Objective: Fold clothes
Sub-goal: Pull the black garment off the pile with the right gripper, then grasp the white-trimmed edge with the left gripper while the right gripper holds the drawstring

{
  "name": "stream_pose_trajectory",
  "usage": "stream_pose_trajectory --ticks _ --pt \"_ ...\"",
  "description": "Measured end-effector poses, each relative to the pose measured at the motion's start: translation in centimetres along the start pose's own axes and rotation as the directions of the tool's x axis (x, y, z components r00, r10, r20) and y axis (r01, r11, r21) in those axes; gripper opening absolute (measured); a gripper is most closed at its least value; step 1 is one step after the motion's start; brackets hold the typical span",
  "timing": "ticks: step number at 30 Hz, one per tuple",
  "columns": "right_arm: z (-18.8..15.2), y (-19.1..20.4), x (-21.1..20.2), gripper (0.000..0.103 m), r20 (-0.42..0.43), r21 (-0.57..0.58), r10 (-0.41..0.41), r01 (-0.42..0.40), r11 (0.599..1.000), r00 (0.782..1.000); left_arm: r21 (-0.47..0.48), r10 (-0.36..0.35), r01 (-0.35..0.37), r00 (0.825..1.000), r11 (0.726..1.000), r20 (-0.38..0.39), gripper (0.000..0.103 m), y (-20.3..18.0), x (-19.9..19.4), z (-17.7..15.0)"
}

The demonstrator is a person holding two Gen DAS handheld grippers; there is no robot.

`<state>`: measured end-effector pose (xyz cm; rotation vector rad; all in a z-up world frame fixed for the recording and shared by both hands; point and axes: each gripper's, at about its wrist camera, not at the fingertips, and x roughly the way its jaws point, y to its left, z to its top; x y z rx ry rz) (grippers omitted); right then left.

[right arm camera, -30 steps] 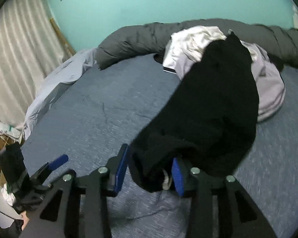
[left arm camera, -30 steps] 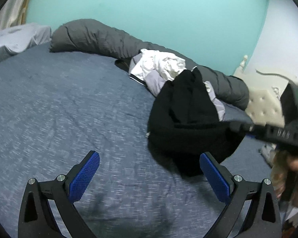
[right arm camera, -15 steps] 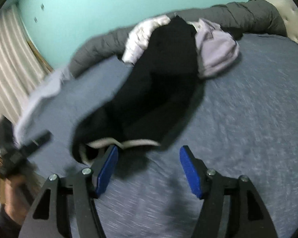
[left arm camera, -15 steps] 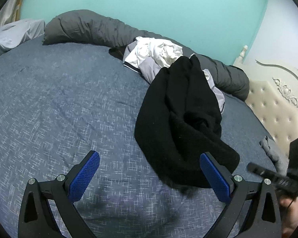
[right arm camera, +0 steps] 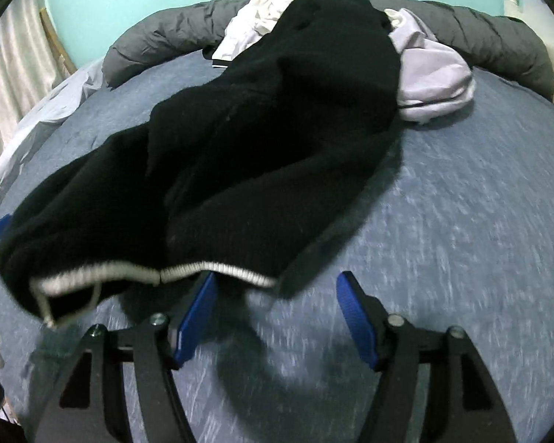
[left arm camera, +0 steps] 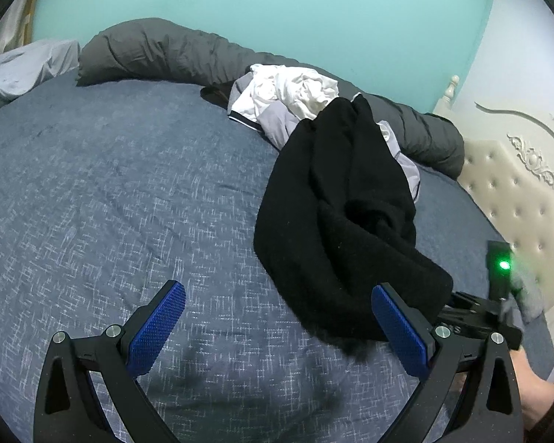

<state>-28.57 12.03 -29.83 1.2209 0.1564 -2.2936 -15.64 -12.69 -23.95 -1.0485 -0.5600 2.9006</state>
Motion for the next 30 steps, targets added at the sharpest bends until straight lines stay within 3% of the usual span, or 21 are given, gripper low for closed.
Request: stream_pose_trajectory --ticks 1,3,6,8,17,30 --pt "0.2 0.0 0.1 0.061 0.007 -0.005 0.004 -0.004 1.0 1.0 0.0 -0.004 0.004 1.0 1.0 0.0 0.103 0.0 0.0 0.0" --pt "0.5 0.3 -0.2 0.033 0.025 -0.033 0.008 -0.007 0.999 1.0 -0.001 -0.013 0.013 1.0 1.0 -0.001 0.103 0.1 -0.1 -0.1" --pt "0.9 0.4 -1.1 0.013 0.068 -0.069 0.001 0.004 0.998 0.998 0.005 -0.039 0.039 0.999 0.999 0.0 0.103 0.0 -0.2 -0.1" --pt "1.3 -0.1 -2.2 0.009 0.108 -0.066 0.007 0.001 0.998 0.994 0.012 -0.058 0.058 0.998 0.998 -0.006 0.103 -0.4 -0.1 -0.2" --pt "4.4 -1.8 -8.6 0.004 0.261 -0.041 0.078 -0.07 0.997 0.962 0.089 -0.072 0.076 0.996 0.993 -0.045 0.103 -3.2 0.7 -0.9" --pt "6.5 -1.7 -9.2 0.004 0.236 -0.046 0.13 -0.122 0.991 0.963 0.1 -0.153 0.162 0.984 0.982 -0.093 0.103 -6.0 1.9 -2.1"
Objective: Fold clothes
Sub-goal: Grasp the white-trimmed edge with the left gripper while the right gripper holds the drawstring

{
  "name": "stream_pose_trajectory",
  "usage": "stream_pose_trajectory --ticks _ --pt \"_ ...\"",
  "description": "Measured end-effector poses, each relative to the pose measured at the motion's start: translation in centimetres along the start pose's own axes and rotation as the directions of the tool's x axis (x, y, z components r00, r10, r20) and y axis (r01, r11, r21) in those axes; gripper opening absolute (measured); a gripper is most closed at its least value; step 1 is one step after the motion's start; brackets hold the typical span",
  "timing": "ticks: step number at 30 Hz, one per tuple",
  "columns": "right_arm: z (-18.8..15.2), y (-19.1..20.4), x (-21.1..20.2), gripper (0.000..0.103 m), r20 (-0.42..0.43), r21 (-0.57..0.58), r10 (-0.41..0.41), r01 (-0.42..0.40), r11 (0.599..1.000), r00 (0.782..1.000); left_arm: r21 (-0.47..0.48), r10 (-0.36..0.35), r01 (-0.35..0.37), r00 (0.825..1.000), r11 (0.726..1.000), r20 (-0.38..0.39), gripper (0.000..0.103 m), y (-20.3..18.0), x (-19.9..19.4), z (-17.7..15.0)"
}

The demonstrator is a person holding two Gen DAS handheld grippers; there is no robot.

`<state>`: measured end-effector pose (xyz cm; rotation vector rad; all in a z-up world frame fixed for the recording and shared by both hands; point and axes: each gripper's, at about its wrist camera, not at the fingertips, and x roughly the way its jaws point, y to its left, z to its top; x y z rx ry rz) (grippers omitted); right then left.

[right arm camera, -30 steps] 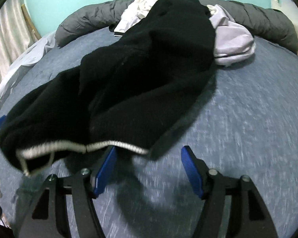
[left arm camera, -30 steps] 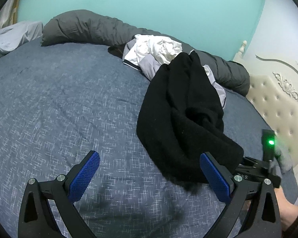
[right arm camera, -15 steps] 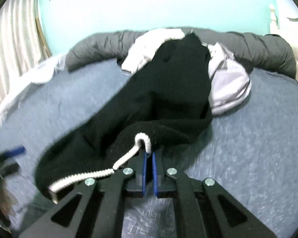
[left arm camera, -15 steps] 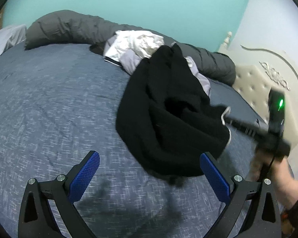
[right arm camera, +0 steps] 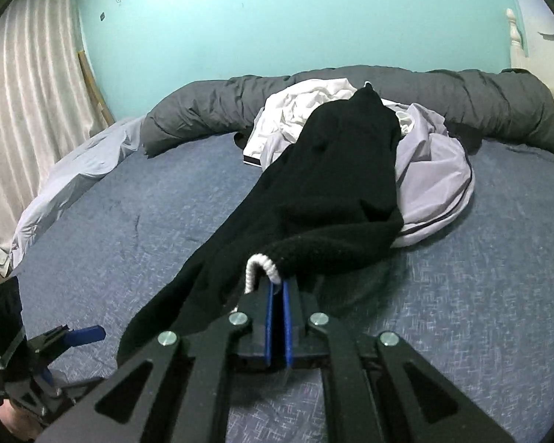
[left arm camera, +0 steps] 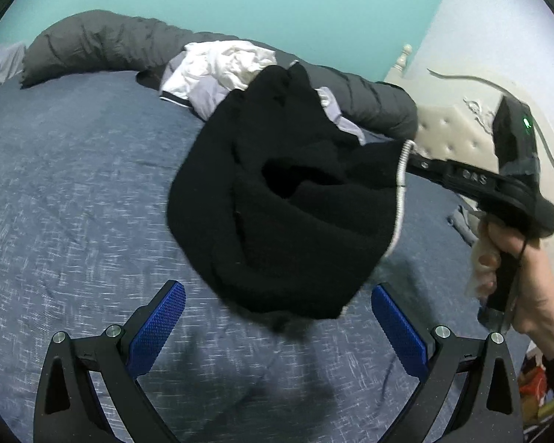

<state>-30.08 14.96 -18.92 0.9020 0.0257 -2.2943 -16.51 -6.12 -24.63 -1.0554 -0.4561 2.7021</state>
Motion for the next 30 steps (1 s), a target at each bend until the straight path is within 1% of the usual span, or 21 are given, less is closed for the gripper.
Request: stream_pose_trajectory --ticks 3,10,12,14,15,17,18,19,23,24,25,26,27,28,29,30 --pt "0.0 0.0 0.1 0.004 -0.002 0.005 0.007 -0.007 1.0 1.0 0.03 -0.001 0.002 1.0 1.0 -0.016 0.103 -0.8 0.5 -0.3" --pt "0.0 0.3 -0.2 0.004 -0.002 0.005 0.021 -0.021 1.0 1.0 0.016 0.018 -0.017 0.999 1.0 -0.038 0.102 -0.5 1.7 -0.7" --pt "0.0 0.2 -0.2 0.004 -0.003 0.011 0.023 -0.023 1.0 1.0 0.012 0.021 -0.02 0.999 1.0 -0.043 0.1 -0.4 2.0 -0.8" --pt "0.0 0.1 -0.2 0.004 -0.003 0.016 0.027 -0.027 1.0 1.0 0.007 0.005 -0.005 0.998 1.0 -0.066 0.092 -0.4 2.6 -0.9" --pt "0.0 0.1 -0.2 0.004 -0.003 0.015 0.028 -0.028 0.999 1.0 0.009 0.008 -0.007 0.997 1.0 -0.077 0.086 -0.4 2.9 -1.0" --pt "-0.1 0.2 -0.2 0.004 -0.006 0.015 0.031 -0.031 0.999 1.0 0.015 0.011 -0.009 0.995 1.0 -0.095 0.08 -0.4 3.4 -1.1" --pt "-0.1 0.2 -0.1 0.004 -0.008 0.015 0.032 -0.032 0.999 0.999 0.02 0.007 -0.005 0.995 1.0 -0.098 0.072 -0.5 3.5 -1.1" --pt "-0.2 0.2 -0.1 0.004 -0.009 0.016 0.033 -0.033 0.999 0.999 0.025 0.002 0.0 0.995 1.0 -0.1 0.068 -0.6 3.7 -1.1" --pt "-0.3 0.2 0.0 0.004 -0.014 0.019 0.037 -0.037 0.999 0.999 0.023 -0.003 0.006 0.995 1.0 -0.1 0.067 -0.7 4.2 -0.9" --pt "-0.2 0.1 -0.1 0.004 -0.015 0.02 0.038 -0.038 0.999 0.999 0.02 -0.006 0.008 0.995 1.0 -0.101 0.064 -0.7 4.3 -0.9" --pt "-0.2 0.1 -0.1 0.004 -0.017 0.019 0.039 -0.039 0.999 0.999 0.026 -0.005 0.008 0.994 1.0 -0.108 0.057 -0.7 4.5 -0.9" --pt "-0.2 0.1 -0.1 0.004 -0.019 0.018 0.039 -0.039 0.999 0.999 0.032 -0.004 0.008 0.993 0.999 -0.115 0.053 -0.7 4.8 -0.9" --pt "-0.2 0.0 -0.1 0.004 -0.021 0.017 0.039 -0.039 0.999 0.999 0.04 0.003 0.001 0.993 0.999 -0.115 0.046 -0.7 4.9 -0.9" --pt "-0.2 0.0 0.0 0.004 -0.023 0.015 0.039 -0.039 0.999 0.999 0.044 0.009 -0.004 0.993 0.999 -0.114 0.036 -0.5 5.0 -0.9" --pt "-0.2 0.0 0.0 0.004 -0.025 0.012 0.038 -0.038 0.999 0.999 0.043 0.015 -0.01 0.994 0.999 -0.111 0.029 -0.3 5.0 -0.7" --pt "-0.2 -0.1 0.0 0.004 -0.028 0.01 0.036 -0.036 0.999 0.999 0.04 0.016 -0.012 0.994 0.999 -0.107 0.017 0.0 4.8 -0.6"
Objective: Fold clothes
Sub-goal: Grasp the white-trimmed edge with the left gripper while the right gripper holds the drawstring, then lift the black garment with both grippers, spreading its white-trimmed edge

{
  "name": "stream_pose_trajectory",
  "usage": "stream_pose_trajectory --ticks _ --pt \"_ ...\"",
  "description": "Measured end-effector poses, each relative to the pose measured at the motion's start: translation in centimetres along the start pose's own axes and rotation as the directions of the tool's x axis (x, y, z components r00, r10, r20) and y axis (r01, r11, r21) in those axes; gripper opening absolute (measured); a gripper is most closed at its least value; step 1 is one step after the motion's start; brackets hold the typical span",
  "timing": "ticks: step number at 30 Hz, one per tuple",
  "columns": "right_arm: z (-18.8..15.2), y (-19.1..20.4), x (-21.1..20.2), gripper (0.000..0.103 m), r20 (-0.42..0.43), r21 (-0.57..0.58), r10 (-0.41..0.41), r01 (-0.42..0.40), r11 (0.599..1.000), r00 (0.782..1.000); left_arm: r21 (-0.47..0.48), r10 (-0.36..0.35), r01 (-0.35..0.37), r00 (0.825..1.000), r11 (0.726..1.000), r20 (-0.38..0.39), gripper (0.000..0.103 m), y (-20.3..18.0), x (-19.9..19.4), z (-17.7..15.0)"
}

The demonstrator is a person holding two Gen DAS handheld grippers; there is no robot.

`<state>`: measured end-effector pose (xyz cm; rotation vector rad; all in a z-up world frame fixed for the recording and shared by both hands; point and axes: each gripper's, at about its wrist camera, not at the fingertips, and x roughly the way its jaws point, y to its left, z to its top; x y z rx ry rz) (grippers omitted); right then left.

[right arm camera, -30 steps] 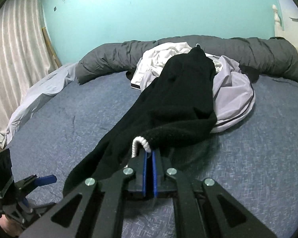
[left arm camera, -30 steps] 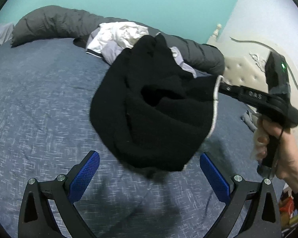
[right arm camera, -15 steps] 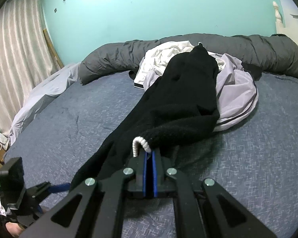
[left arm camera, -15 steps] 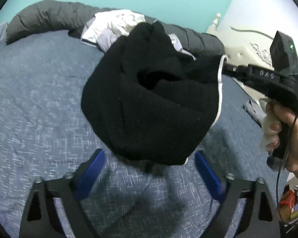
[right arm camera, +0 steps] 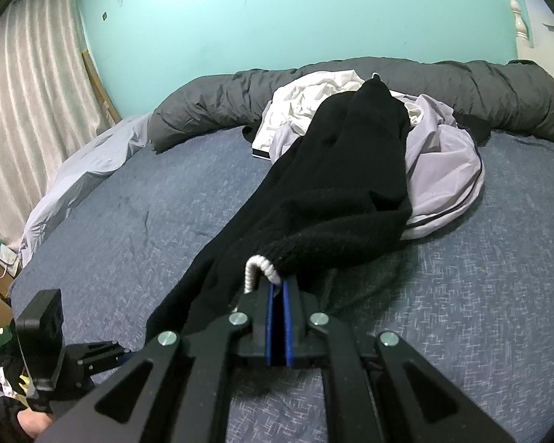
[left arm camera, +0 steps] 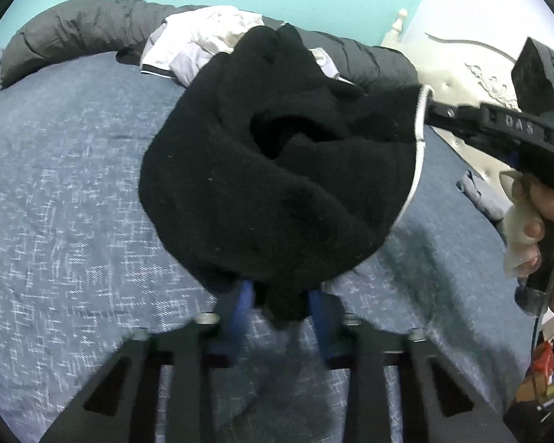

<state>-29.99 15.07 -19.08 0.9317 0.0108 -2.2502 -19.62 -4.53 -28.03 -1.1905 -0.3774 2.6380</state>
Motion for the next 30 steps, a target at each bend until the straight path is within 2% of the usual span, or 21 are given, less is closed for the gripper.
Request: stream_pose_trajectory --ticks 3,8,10,12,14,16,18,26,30 --pt "0.0 -0.4 0.3 0.004 -0.01 0.004 -0.016 0.016 1.0 1.0 -0.025 0.014 -0.013 0.999 1.0 0.034 0.014 1.2 -0.9 0.4" --pt "-0.7 -0.7 1.8 0.006 -0.066 0.005 -0.054 0.055 0.998 0.996 -0.088 0.025 -0.019 0.998 0.996 0.063 0.013 3.3 -1.8 1.0" --pt "-1.0 -0.5 2.4 0.01 -0.091 -0.012 -0.086 0.086 0.996 0.992 -0.107 0.028 -0.02 0.997 0.994 0.069 0.013 3.9 -1.9 1.3" --pt "-1.3 -0.2 2.9 0.032 -0.103 -0.057 -0.153 0.148 0.987 0.983 -0.119 0.026 -0.018 0.997 0.993 0.072 0.013 4.3 -1.9 1.5" --pt "-1.7 0.2 3.2 0.04 -0.101 -0.111 -0.213 0.202 0.973 0.972 -0.128 0.024 -0.014 0.997 0.992 0.075 0.013 4.4 -2.1 1.5" --pt "-2.3 0.3 3.1 0.042 -0.107 -0.136 -0.214 0.199 0.971 0.971 -0.129 0.021 -0.011 0.997 0.992 0.074 0.013 4.5 -2.0 1.6" --pt "-3.0 0.5 2.9 0.05 -0.118 -0.165 -0.211 0.19 0.968 0.97 -0.129 0.02 -0.01 0.997 0.992 0.074 0.013 4.5 -2.0 1.6" --pt "-6.1 2.2 2.4 0.051 -0.15 -0.349 -0.254 0.189 0.918 0.955 -0.127 0.016 -0.006 0.997 0.992 0.079 0.013 4.3 -2.2 1.9" --pt "-6.8 4.2 3.4 0.055 -0.165 -0.424 -0.239 0.15 0.893 0.957 -0.123 0.014 -0.005 0.997 0.992 0.078 0.013 4.0 -2.2 2.0"
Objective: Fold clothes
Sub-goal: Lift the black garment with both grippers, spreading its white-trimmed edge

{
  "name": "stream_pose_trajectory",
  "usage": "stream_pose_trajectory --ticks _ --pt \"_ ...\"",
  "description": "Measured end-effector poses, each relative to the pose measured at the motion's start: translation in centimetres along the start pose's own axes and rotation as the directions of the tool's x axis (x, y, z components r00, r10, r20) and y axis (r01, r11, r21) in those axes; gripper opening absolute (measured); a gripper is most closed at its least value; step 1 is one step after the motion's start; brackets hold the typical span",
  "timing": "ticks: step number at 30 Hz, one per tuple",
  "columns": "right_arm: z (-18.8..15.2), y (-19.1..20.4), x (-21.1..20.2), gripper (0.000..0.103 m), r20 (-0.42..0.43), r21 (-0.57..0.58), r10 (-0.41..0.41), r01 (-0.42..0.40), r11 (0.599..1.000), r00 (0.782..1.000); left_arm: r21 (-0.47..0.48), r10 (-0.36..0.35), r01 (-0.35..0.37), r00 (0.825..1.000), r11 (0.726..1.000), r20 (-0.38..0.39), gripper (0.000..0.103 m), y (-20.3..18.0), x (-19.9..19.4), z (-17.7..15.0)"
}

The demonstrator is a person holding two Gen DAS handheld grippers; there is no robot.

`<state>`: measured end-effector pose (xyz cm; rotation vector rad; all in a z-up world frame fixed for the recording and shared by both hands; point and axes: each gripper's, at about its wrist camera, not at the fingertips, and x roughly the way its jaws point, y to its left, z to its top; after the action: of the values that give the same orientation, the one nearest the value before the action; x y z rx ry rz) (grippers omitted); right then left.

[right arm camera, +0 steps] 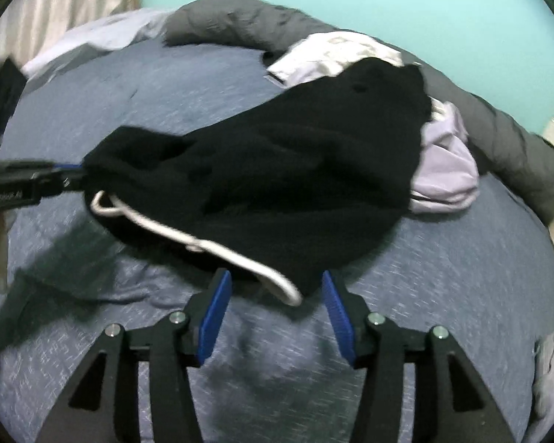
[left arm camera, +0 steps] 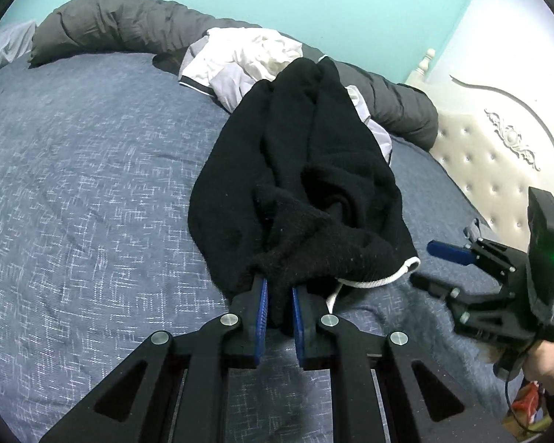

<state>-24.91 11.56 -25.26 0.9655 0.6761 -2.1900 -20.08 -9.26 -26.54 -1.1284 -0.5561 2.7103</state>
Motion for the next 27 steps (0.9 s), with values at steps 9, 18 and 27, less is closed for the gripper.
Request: stream_pose_trajectory --ticks 9,18,27 --pt "1.9 2.0 1.5 0.043 0.015 -0.081 0.001 0.0 0.997 1.0 0.017 0.005 -0.005 1.0 1.0 -0.004 0.013 -0.2 0.0 0.0" --pt "4.2 -0.2 0.7 0.009 0.061 0.021 -0.009 0.008 1.0 0.998 0.064 0.025 -0.023 0.999 0.998 -0.031 0.028 -1.2 0.7 -0.5" --pt "7.0 -3.9 -1.5 0.009 0.112 0.148 -0.023 0.006 0.989 0.994 0.085 0.019 -0.014 0.998 0.996 -0.065 0.055 -2.7 2.4 -1.2"
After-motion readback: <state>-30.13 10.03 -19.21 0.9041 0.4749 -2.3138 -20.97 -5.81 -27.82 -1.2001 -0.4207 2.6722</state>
